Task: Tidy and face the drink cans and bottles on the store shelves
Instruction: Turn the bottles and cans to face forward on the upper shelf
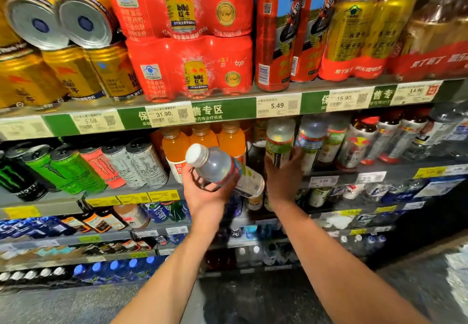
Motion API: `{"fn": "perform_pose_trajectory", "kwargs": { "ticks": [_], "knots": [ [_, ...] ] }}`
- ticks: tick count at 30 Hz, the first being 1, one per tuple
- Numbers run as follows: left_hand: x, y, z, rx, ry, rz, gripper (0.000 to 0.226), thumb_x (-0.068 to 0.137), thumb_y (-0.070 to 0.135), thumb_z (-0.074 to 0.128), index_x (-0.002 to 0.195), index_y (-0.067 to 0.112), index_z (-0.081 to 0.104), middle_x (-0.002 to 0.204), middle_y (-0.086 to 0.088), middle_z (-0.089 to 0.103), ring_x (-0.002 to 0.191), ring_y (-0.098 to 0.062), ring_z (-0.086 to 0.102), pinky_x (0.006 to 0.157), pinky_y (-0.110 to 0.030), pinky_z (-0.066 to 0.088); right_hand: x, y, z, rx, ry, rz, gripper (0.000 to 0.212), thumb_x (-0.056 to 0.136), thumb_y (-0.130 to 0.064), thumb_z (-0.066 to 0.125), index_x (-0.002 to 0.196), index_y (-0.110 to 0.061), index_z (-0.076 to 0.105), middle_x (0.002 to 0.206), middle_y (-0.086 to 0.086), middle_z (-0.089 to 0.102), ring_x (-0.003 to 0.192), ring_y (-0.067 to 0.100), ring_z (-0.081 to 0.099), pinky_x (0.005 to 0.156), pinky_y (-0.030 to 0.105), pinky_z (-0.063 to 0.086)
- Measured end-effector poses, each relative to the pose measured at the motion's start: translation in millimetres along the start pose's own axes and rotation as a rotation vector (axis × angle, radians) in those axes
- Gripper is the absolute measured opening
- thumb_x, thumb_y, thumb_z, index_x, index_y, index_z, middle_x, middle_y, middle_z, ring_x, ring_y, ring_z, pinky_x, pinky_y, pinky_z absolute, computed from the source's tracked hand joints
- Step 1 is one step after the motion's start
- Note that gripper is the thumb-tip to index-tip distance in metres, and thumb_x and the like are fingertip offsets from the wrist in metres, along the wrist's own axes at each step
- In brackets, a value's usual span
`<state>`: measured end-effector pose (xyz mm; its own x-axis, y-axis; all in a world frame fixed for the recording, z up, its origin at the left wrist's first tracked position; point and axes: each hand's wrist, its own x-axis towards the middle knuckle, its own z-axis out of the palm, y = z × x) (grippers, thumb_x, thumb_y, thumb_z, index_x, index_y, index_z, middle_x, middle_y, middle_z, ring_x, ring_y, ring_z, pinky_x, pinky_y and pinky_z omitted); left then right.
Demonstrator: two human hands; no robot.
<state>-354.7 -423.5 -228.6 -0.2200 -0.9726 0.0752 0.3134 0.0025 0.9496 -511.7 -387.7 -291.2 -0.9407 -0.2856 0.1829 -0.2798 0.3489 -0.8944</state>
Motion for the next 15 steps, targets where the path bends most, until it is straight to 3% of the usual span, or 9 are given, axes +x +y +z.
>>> {"fn": "perform_pose_trajectory", "kwargs": {
  "ticks": [2,5,8,12,15],
  "knots": [
    [6,2,-7,-0.01,-0.014,-0.055,0.082,0.049,0.008,0.097,0.12,0.019,0.055,0.1,0.012,0.07,0.09,0.0,0.068,0.078,-0.022,0.059,-2,0,1,0.009,-0.023,0.015,0.089,0.084,-0.034,0.077,0.149,0.001,0.029,0.147,0.024,0.045,0.132,0.039,0.048,0.107,0.044,0.04],
    [12,-3,-15,0.073,-0.052,-0.039,0.076,0.061,-0.015,0.085,0.119,0.022,0.053,0.098,0.017,0.072,0.092,0.002,0.068,0.082,-0.026,0.058,1,3,0,0.054,-0.041,-0.046,0.088,0.077,-0.038,0.082,0.143,-0.001,0.038,0.138,0.02,0.054,0.125,0.034,0.054,0.102,0.041,0.045],
    [13,-7,-17,0.096,-0.057,-0.026,0.078,0.062,-0.019,0.083,0.12,0.023,0.052,0.108,0.014,0.069,0.099,-0.007,0.067,0.084,-0.024,0.057,4,5,-2,0.057,-0.13,-0.121,0.069,0.075,-0.032,0.085,0.128,-0.003,0.051,0.117,0.006,0.065,0.106,0.022,0.061,0.088,0.029,0.047],
    [6,-5,-11,0.119,-0.063,-0.036,0.082,0.061,-0.021,0.082,0.127,0.015,0.049,0.102,0.019,0.07,0.094,0.002,0.068,0.087,-0.026,0.058,5,2,-2,0.074,-0.335,-0.083,0.064,0.073,-0.035,0.086,0.123,-0.014,0.051,0.113,0.002,0.07,0.102,0.021,0.067,0.087,0.042,0.055],
    [-1,-4,0,0.117,-0.03,-0.052,0.084,0.061,-0.02,0.083,0.129,0.014,0.049,0.107,0.015,0.067,0.091,0.006,0.068,0.082,-0.02,0.056,13,4,-11,0.055,-0.452,-0.1,0.062,0.078,-0.032,0.081,0.13,-0.018,0.05,0.119,0.001,0.068,0.109,0.018,0.065,0.09,0.042,0.055]
  ]
}}
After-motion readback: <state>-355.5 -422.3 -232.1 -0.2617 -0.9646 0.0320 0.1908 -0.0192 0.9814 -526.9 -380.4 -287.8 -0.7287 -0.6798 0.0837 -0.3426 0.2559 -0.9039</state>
